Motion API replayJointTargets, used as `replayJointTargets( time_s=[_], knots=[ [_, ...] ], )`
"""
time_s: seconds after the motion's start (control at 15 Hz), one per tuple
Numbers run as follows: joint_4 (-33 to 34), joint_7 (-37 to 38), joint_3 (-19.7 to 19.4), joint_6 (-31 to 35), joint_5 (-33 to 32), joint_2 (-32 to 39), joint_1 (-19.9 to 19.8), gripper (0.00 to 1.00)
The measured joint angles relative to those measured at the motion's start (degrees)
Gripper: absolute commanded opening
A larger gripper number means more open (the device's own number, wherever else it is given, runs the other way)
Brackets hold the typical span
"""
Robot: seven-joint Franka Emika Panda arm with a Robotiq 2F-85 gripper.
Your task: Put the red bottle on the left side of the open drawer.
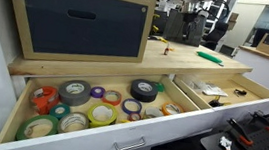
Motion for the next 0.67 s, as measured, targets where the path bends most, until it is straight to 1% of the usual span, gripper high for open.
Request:
replayJointTargets(
  time_s=[0.2,0.67],
  knots=[
    [5.9,0.0,0.0,0.0,0.0,4.7,1.0,1.00],
    [17.8,0.0,0.0,-0.4,0.7,14.5,1.3,1.00]
  ],
)
